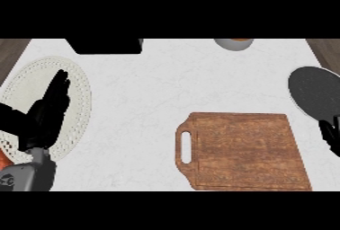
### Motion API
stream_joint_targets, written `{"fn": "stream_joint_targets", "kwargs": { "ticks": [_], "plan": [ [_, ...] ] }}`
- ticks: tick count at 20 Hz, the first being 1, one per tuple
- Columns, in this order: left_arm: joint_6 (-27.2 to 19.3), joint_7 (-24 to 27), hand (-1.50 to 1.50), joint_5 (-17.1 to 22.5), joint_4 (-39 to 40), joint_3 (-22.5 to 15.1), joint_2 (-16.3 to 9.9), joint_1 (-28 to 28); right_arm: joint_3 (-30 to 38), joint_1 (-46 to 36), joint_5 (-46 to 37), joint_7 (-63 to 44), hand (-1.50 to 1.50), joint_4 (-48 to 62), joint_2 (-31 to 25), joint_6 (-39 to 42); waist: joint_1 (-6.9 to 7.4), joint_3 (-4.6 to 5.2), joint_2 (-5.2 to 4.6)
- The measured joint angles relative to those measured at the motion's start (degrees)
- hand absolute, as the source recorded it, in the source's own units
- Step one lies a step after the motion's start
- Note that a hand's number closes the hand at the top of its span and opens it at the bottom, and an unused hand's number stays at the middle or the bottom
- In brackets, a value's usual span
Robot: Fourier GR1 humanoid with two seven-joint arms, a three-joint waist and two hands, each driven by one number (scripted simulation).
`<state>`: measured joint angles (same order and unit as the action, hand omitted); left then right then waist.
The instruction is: Pick the cupcake from the cutting board and place it in the pan
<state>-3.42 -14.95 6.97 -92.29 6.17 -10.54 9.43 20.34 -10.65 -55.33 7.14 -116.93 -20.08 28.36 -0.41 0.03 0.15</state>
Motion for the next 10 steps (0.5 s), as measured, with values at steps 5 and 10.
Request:
{"fn": "stream_joint_targets", "kwargs": {
  "ticks": [5, 10],
  "plan": [
    [-0.4, 0.0, 0.00, -0.7, 0.5, -0.7, 0.9, 0.8, 6.5, -4.9, 2.7, 2.7, 1.50, 11.8, -3.9, -3.7, 0.46, -0.04, -0.17],
    [-0.7, -0.1, 0.00, -1.4, -0.5, -1.5, 1.5, 0.4, 11.7, -10.4, 4.5, 9.1, 1.50, 29.5, -9.4, -10.3, 1.04, -0.08, -0.34]
  ]
}}
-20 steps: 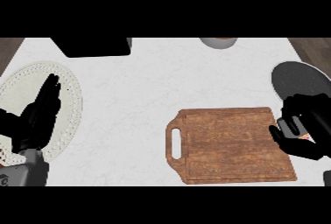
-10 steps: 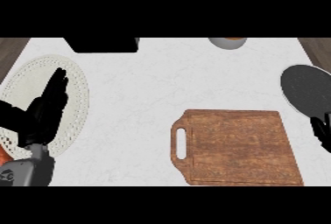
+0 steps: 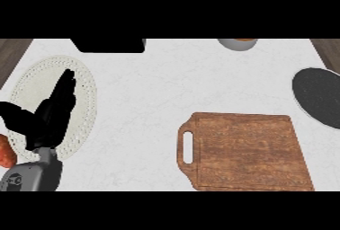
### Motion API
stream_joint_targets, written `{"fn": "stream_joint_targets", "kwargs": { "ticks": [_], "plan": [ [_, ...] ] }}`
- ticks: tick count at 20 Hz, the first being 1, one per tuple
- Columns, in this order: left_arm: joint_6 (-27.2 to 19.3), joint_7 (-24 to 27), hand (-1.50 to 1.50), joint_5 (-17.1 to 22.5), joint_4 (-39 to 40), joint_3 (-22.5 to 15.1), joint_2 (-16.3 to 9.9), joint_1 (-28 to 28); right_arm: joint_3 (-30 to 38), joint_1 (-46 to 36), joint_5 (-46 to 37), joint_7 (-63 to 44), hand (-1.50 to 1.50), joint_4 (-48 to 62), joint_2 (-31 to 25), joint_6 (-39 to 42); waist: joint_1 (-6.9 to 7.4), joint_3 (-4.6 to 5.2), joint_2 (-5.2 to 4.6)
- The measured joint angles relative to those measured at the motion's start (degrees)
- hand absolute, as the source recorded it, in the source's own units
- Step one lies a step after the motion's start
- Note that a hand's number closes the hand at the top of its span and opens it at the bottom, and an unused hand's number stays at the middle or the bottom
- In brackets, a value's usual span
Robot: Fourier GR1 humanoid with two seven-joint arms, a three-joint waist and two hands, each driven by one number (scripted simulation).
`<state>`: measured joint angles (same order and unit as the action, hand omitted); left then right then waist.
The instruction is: Pick the cupcake from the cutting board and place it in the pan
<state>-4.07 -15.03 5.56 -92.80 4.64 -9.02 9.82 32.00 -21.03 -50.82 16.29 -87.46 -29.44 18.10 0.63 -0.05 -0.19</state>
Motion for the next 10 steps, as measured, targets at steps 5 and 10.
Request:
{"fn": "stream_joint_targets", "kwargs": {
  "ticks": [5, 10],
  "plan": [
    [1.2, 0.9, 0.00, 0.6, 0.5, 0.3, -0.2, -0.4, 2.6, -5.8, 0.4, 7.9, 1.50, 19.5, -5.8, -7.2, 0.61, -0.04, -0.21],
    [1.3, 1.1, 0.00, 0.4, 1.5, 0.0, 0.3, 0.4, 1.8, -11.8, -0.5, 16.5, 1.50, 37.5, -9.0, -14.1, 1.03, -0.06, -0.39]
  ]
}}
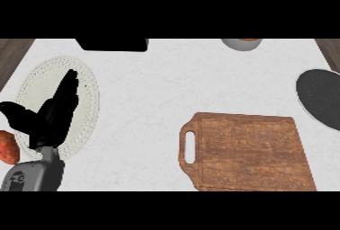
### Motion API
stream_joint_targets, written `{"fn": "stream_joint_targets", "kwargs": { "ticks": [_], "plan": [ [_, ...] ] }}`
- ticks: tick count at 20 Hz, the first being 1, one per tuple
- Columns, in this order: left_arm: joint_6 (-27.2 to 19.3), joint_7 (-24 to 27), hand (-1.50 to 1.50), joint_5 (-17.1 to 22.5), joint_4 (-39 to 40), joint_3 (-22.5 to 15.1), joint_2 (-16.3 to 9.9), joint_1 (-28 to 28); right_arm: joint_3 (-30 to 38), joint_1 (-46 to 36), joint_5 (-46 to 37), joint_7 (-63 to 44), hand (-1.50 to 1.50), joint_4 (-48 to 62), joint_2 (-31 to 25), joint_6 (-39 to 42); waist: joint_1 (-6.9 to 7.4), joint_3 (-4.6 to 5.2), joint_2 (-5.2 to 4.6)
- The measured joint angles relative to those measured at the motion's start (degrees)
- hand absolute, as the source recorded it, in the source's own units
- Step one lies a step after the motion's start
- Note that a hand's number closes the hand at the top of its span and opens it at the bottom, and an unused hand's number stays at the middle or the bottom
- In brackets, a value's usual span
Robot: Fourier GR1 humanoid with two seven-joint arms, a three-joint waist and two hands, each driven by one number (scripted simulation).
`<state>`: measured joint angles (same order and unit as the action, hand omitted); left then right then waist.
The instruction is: Pick the cupcake from the cutting board and place it in the pan
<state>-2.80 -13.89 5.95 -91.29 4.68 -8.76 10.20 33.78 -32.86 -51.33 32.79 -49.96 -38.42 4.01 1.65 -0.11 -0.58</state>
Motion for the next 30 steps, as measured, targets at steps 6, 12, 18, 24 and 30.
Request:
{"fn": "stream_joint_targets", "kwargs": {
  "ticks": [6, 12, 18, 24, 30],
  "plan": [
    [0.2, 0.6, 0.00, -0.4, 1.0, -0.1, 0.1, 0.9, -1.2, -4.3, -2.0, 8.3, 1.50, 16.8, -0.6, -8.1, 0.76, -0.09, -0.33],
    [0.6, 0.2, 0.00, 0.0, 0.8, 0.0, 0.0, 1.8, -1.4, -6.9, -4.6, 5.9, -1.50, 28.5, -1.8, -12.4, 1.57, -0.17, -0.70],
    [0.4, 0.1, 0.00, -0.3, 0.3, -0.5, 0.3, 1.6, -0.8, -8.0, -4.8, 4.6, -1.50, 36.2, -3.7, -9.1, 1.97, -0.27, -0.93],
    [0.2, 0.0, 0.00, -0.2, 0.2, -0.5, 0.7, 1.8, 3.3, -8.7, -0.5, 9.7, -1.50, 39.3, -4.9, -5.2, 1.68, -0.35, -0.91],
    [-0.3, -0.5, 0.00, -0.6, -0.6, -0.5, 0.6, 1.6, 10.7, -8.7, 7.4, 12.7, -1.50, 42.4, -9.9, 5.3, 0.92, -0.40, -0.76]
  ]
}}
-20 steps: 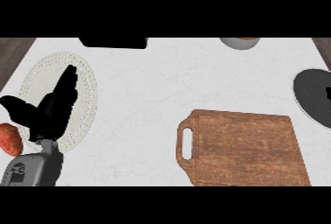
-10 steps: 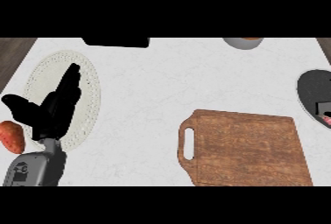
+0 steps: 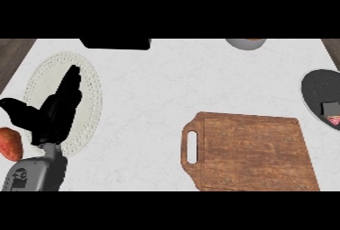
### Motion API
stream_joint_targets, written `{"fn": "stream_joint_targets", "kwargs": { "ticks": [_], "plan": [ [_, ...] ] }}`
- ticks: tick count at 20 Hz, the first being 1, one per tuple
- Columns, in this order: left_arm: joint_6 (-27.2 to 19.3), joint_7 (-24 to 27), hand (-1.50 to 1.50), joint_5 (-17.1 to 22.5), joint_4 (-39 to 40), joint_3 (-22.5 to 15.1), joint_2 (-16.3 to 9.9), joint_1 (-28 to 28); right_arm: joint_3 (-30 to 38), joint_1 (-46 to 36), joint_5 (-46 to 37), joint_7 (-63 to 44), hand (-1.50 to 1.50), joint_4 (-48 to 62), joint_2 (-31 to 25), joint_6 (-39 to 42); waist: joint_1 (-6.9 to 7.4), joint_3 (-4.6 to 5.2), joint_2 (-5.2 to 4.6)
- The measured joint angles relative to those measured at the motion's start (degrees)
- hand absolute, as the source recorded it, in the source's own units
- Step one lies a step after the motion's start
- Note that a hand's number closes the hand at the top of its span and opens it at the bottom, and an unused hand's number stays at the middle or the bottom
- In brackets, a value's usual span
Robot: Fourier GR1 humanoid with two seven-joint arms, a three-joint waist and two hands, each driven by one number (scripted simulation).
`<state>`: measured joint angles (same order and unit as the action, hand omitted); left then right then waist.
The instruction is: Pick the cupcake from the cutting board and place it in the pan
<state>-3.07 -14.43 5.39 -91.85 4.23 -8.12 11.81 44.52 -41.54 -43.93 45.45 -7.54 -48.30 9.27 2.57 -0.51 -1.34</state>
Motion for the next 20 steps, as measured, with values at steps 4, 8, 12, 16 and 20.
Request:
{"fn": "stream_joint_targets", "kwargs": {
  "ticks": [4, 8, 12, 16, 20],
  "plan": [
    [0.2, 0.6, 0.00, 0.1, -0.4, 0.3, -0.1, -1.5, 4.1, 2.2, 4.3, 1.1, -1.50, 2.1, -4.2, 8.3, -0.39, -0.06, 0.03],
    [0.3, 1.0, 0.00, 0.4, -0.5, 0.8, -0.3, -2.2, 6.4, 4.6, 7.0, 0.8, -1.50, 3.0, -7.5, 13.8, -1.00, -0.16, 0.10],
    [0.4, 0.5, 0.00, 0.7, -0.8, 1.4, -0.7, -2.5, 7.2, 7.4, 8.4, 0.3, -1.50, 3.1, -9.5, 17.7, -1.69, -0.22, 0.33],
    [0.6, 0.4, 0.00, 1.3, -0.4, 2.3, -1.3, -2.3, 7.7, 9.6, 9.6, 0.0, -1.50, 2.2, -10.8, 19.5, -2.15, -0.28, 0.42],
    [0.7, 0.2, 0.00, 1.4, -0.4, 2.2, -1.2, -2.5, 7.8, 11.5, 10.4, 0.1, -1.50, 1.0, -10.9, 19.8, -2.15, -0.30, 0.50]
  ]
}}
